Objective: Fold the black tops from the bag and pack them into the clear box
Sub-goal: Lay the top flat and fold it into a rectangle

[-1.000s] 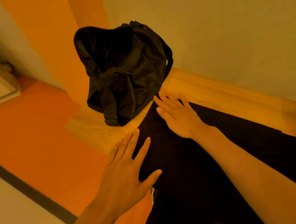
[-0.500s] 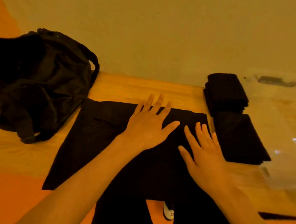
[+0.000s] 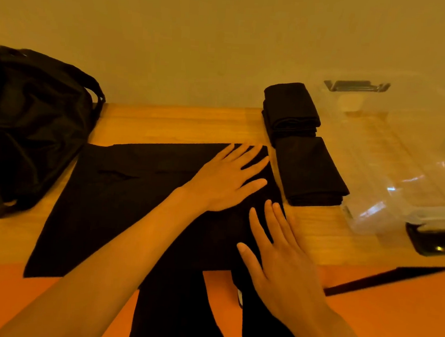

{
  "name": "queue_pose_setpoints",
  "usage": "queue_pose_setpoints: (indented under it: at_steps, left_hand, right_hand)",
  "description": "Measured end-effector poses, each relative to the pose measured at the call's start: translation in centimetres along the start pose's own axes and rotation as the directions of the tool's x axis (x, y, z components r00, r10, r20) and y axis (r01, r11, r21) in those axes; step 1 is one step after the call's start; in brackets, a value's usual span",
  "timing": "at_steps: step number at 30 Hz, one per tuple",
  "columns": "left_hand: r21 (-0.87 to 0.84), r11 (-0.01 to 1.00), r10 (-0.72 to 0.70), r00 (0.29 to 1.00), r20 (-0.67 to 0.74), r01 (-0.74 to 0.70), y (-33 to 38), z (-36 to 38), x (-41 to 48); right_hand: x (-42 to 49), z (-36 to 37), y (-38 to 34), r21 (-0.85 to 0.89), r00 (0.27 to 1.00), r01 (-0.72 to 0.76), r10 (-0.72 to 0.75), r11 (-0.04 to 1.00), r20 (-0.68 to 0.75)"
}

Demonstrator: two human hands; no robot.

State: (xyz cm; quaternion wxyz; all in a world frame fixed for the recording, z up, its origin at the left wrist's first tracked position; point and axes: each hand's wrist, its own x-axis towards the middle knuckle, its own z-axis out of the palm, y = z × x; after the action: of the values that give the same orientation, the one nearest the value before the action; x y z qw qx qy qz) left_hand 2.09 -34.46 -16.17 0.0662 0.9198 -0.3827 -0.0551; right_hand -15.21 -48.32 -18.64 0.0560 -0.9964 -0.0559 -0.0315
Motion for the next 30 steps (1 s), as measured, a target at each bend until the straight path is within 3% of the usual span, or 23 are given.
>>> queue_pose_setpoints:
  at_steps: [12, 15, 20, 25, 30]
  left_hand:
    - [0.092, 0.996, -0.027, 0.998, 0.063, 0.021, 1.8, 0.8, 3.0]
    - [0.068, 0.997, -0.041, 0.999, 0.003, 0.040, 1.9, -0.2, 1.6]
    - [0.146, 0.976, -0.147, 0.984, -0.104, 0.161, -0.4, -0.7, -9.0]
    - [0.021, 0.910, -0.411, 0.906, -0.103, 0.415, -4.7, 1.4, -23.9]
    - [0.166, 0.904, -0.366, 0.914, -0.177, 0.394, -5.6, 4.5, -31.7]
  right_hand:
    - [-4.0, 1.4, 0.9, 0.024, 0.997, 0.056, -0.055, 0.998, -0.049]
    - [-3.9, 1.2, 1.4, 0.083, 0.994, 0.093, -0.087, 0.992, -0.073]
    - [-3.8, 1.8, 3.1, 0.033, 0.977, 0.176, -0.170, 0.984, -0.131]
    - [-3.7, 3.0, 4.5, 0.093, 0.918, 0.276, -0.234, 0.957, -0.320]
    - [-3.9, 3.1, 5.8, 0.150, 0.837, 0.343, -0.229, 0.927, -0.497]
